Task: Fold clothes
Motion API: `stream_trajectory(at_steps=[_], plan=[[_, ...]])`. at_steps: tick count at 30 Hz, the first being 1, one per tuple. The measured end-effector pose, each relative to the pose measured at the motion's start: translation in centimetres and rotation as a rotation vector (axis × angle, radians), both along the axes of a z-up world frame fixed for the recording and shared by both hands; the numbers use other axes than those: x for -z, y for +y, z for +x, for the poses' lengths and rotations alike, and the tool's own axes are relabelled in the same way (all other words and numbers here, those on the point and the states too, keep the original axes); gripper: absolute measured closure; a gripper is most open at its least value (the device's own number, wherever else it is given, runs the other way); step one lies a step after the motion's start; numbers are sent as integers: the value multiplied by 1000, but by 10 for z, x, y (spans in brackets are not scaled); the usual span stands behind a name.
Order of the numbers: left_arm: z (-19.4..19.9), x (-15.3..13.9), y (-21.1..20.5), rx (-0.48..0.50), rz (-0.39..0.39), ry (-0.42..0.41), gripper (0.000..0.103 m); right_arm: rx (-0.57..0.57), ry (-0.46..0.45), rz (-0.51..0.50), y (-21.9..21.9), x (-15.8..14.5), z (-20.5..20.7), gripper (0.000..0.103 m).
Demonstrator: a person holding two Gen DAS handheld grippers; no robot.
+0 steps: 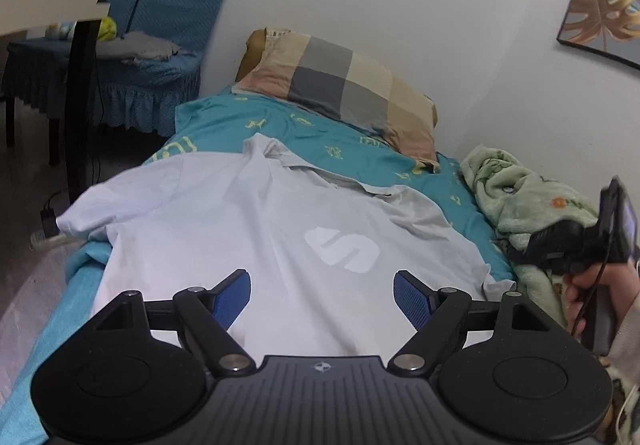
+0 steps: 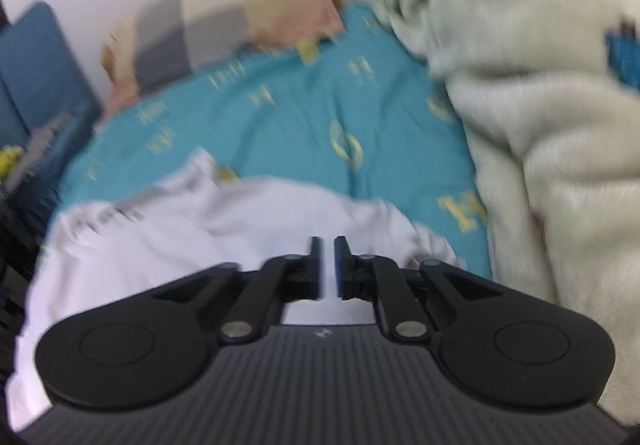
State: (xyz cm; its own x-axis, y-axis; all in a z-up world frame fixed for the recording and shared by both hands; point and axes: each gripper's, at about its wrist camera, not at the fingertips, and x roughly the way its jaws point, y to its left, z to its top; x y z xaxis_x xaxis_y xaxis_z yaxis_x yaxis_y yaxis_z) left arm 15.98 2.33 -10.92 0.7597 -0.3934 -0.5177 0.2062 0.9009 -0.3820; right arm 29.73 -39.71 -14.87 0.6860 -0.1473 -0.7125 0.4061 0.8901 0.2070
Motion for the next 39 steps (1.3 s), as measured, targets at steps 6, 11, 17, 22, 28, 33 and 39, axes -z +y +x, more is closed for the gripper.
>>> stream_trajectory(at_steps=[6,11,17,22,28,33,39], plan=[[11,14,8,-18,-45,63,22,85,71,-115,0,36,1,54],[14,18,3,-8,-33,62,22,76,75,-84,-10,53,11,76],[11,10,7,-20,-30,31,22,91,13,-24,-4,23,11,99],[10,4,15,-43,-57,20,22,0,-138,30,40,-53,-6,99],[9,-4,26,-68,-70,-1,22,-133,-148,180,118,-84,-3,99],[7,-4,41,-104,-76,-6,22,-219,-95,267,178,-45,17,99],[12,5,56,-141,-106,23,22,-262,0,349,194,17,31,97]])
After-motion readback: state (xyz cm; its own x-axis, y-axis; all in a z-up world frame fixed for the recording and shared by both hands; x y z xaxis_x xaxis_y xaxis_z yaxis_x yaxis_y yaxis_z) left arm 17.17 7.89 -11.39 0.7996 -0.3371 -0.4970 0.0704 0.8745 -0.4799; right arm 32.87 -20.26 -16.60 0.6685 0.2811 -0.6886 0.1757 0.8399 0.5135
